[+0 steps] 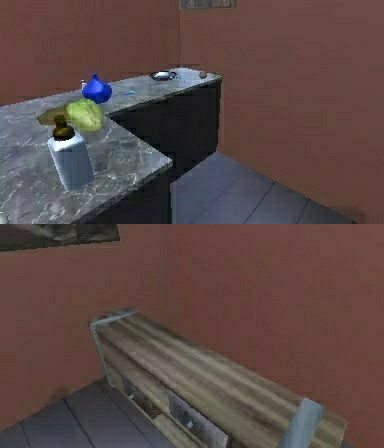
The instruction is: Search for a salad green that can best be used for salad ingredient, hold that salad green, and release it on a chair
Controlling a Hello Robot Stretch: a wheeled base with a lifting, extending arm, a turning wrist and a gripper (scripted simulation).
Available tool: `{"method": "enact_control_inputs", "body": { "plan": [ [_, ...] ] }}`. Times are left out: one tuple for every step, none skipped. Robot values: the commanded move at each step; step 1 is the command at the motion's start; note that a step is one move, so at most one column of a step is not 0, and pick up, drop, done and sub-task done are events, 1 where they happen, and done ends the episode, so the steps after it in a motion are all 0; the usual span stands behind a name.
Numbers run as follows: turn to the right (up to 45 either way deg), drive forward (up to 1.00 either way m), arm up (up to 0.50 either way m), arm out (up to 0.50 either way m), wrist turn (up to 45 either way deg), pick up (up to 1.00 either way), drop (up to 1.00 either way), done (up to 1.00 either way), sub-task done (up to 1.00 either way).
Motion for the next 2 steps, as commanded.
{"method": "enact_control_inputs", "body": {
  "plan": [
    [-45.0,0.0,0.0,0.0,0.0,0.0,0.0,0.0,0.0],
    [-45.0,0.0,0.0,0.0,0.0,0.0,0.0,0.0,0.0]
  ]
}}
